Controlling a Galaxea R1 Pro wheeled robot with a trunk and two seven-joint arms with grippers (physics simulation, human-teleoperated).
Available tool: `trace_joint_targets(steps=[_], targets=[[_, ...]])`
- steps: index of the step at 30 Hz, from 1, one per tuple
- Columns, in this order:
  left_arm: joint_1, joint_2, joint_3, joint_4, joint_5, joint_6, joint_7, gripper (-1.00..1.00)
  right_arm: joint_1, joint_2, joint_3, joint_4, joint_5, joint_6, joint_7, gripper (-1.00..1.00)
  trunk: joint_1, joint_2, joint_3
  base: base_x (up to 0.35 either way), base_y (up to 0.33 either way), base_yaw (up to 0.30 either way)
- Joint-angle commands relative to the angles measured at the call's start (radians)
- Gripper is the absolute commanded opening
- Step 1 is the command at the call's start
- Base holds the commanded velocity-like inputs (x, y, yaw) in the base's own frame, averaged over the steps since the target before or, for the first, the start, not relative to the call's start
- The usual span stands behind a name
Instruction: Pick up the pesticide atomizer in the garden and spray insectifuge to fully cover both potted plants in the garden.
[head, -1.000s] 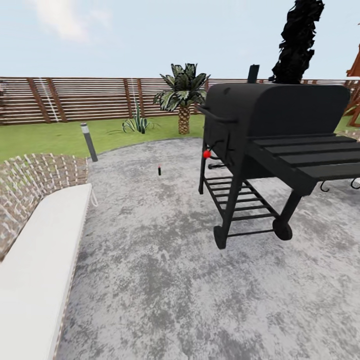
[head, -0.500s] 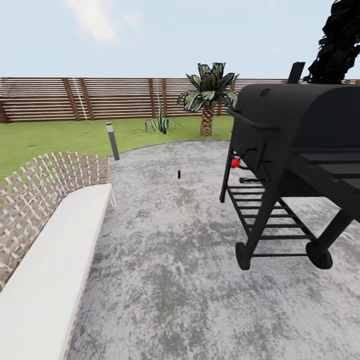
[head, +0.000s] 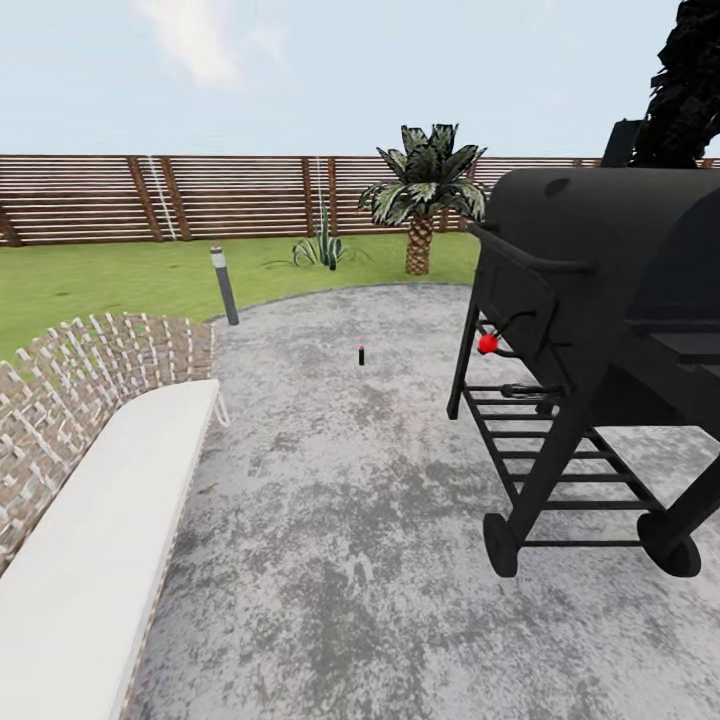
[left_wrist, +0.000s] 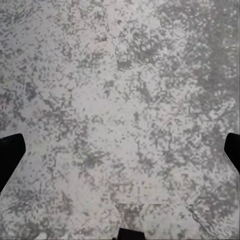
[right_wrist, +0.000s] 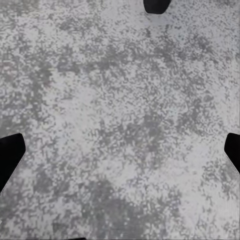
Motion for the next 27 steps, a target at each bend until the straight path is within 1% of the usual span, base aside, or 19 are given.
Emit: trace_joint_targets(steps=[1, 27], targets=[[-0.001, 0.000, 0.002, 0.001, 0.002, -0.003, -0.001, 1.00, -0.001, 0.000, 0.001, 0.001, 0.003, -0.002, -0.004, 1.00, 0.001, 0.000, -0.001, 0.337, 0.000, 0.000], [-0.001, 0.000, 0.003, 0.001, 0.002, -0.003, -0.001, 1.00, -0.001, 0.001, 0.001, -0.001, 0.002, -0.002, -0.004, 1.00, 0.001, 0.000, -0.001, 0.338, 0.000, 0.000]])
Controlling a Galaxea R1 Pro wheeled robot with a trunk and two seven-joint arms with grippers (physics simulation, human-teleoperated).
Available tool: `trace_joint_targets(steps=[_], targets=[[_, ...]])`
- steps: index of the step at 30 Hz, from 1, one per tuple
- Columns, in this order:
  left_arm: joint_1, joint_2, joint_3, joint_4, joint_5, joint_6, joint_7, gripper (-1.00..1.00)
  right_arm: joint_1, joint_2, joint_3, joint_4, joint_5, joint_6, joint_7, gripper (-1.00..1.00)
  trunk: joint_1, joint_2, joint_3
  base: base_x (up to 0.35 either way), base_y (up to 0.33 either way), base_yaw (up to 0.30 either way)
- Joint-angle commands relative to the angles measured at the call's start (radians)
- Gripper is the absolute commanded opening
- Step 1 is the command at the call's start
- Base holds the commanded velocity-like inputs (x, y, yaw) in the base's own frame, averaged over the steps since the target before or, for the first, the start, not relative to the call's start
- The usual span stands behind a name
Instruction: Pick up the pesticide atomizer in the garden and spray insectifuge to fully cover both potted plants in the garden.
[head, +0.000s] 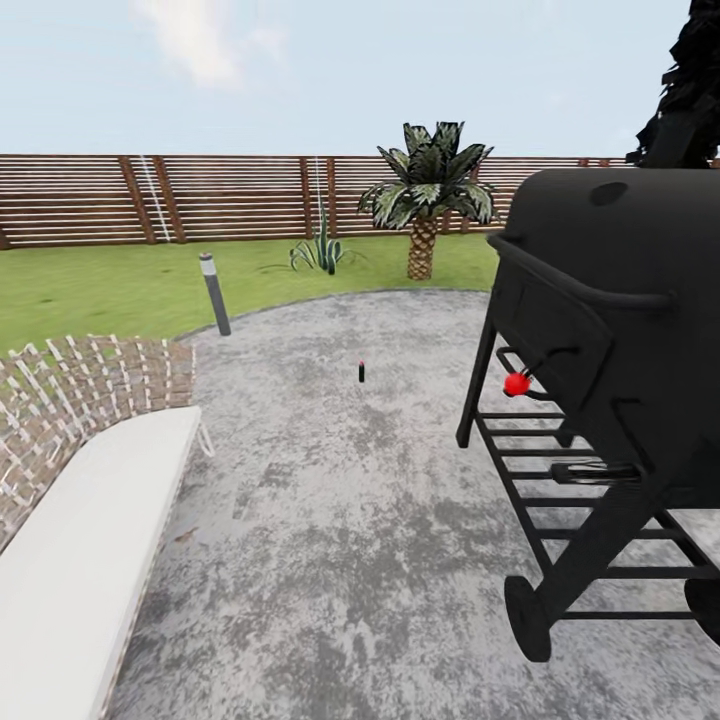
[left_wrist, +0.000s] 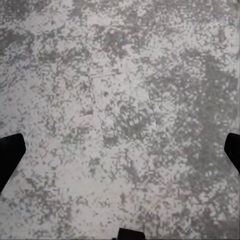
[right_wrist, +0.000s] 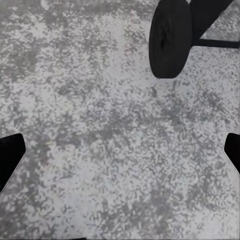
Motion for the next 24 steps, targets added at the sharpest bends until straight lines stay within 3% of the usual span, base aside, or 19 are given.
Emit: trace_joint_targets(steps=[1, 24], targets=[[-0.001, 0.000, 0.002, 0.001, 0.002, -0.003, -0.001, 1.00, -0.001, 0.000, 0.001, 0.001, 0.003, -0.002, -0.004, 1.00, 0.001, 0.000, -0.001, 0.338, 0.000, 0.000], [-0.001, 0.000, 0.000, 0.001, 0.002, -0.003, -0.001, 1.00, -0.001, 0.000, 0.001, 0.001, 0.003, -0.002, -0.004, 1.00, 0.001, 0.000, -0.001, 0.338, 0.000, 0.000]])
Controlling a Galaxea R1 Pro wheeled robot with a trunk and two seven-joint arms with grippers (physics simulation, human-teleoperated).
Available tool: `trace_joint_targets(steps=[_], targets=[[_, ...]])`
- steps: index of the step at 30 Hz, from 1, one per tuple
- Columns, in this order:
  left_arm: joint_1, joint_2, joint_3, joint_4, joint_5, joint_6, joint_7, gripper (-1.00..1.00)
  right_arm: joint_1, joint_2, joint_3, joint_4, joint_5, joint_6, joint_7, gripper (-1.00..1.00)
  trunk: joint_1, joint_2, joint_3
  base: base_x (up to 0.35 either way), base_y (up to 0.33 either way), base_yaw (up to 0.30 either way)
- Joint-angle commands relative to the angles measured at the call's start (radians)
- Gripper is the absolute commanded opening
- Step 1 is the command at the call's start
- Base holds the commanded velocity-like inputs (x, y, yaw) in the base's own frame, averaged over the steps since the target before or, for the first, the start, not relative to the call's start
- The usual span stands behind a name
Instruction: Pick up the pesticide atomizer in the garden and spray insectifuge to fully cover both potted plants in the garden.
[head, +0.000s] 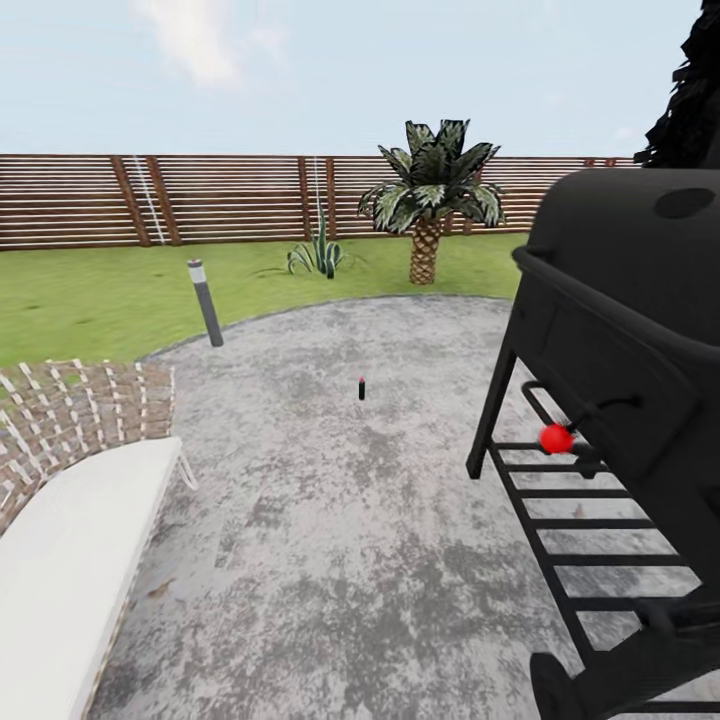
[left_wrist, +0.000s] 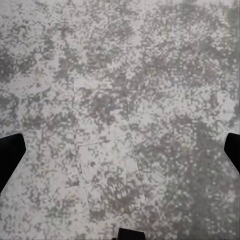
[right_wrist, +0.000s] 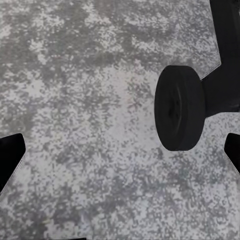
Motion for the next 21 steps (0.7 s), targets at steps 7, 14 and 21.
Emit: trace_joint_targets(steps=[7, 14, 21], targets=[[-0.001, 0.000, 0.002, 0.001, 0.002, -0.003, -0.001, 1.00, -0.001, 0.000, 0.001, 0.001, 0.003, -0.002, -0.004, 1.00, 0.001, 0.000, -0.001, 0.338, 0.000, 0.000], [-0.001, 0.000, 0.002, 0.001, 0.002, -0.003, -0.001, 1.00, -0.001, 0.000, 0.002, 0.001, 0.004, -0.002, -0.004, 1.00, 0.001, 0.000, -0.001, 0.338, 0.000, 0.000], [-0.001, 0.000, 0.002, 0.001, 0.002, -0.003, -0.001, 1.00, -0.001, 0.001, 0.002, 0.002, 0.004, -0.002, -0.004, 1.00, 0.001, 0.000, -0.001, 0.338, 0.000, 0.000]])
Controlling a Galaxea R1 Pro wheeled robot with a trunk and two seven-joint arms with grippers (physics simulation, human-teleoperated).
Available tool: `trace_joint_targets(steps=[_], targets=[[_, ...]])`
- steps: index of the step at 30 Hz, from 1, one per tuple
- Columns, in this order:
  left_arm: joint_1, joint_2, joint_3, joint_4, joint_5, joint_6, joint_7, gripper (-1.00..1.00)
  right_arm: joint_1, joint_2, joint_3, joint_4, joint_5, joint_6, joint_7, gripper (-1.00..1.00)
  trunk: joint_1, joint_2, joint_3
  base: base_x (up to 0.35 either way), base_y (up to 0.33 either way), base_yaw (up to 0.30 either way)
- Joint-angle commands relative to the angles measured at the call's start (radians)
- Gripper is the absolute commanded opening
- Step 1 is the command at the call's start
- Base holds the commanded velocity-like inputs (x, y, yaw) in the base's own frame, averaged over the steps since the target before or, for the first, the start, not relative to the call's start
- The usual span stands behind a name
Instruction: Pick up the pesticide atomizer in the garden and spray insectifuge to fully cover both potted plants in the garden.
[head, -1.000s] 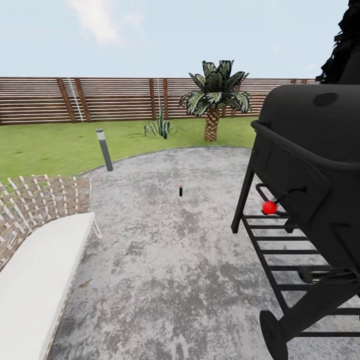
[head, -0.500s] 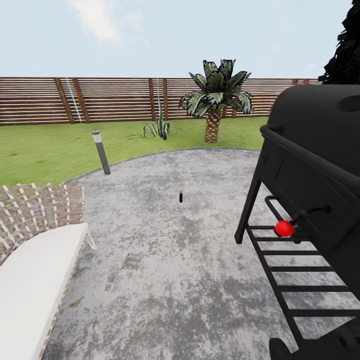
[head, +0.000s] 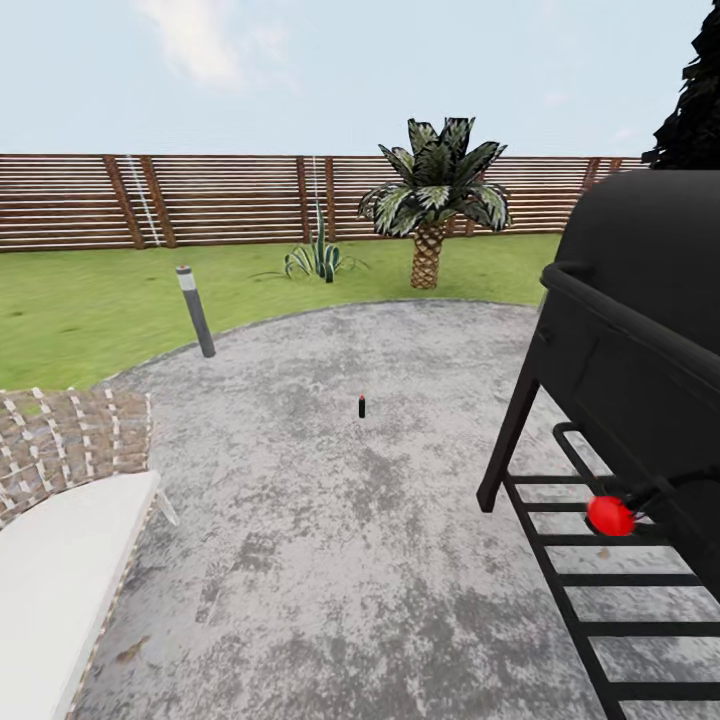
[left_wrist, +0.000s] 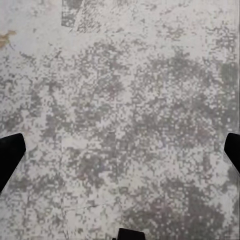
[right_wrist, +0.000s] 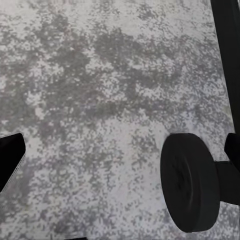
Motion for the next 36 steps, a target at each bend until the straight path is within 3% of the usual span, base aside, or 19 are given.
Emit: trace_joint_targets(steps=[1, 36], targets=[[-0.001, 0.000, 0.002, 0.001, 0.002, -0.003, -0.001, 1.00, -0.001, 0.000, 0.000, 0.001, 0.003, -0.002, -0.004, 1.00, 0.001, 0.000, -0.001, 0.338, 0.000, 0.000], [-0.001, 0.000, 0.001, 0.001, 0.002, -0.003, -0.001, 1.00, -0.001, 0.000, 0.001, 0.000, 0.003, -0.002, -0.004, 1.00, 0.001, 0.000, -0.001, 0.338, 0.000, 0.000]])
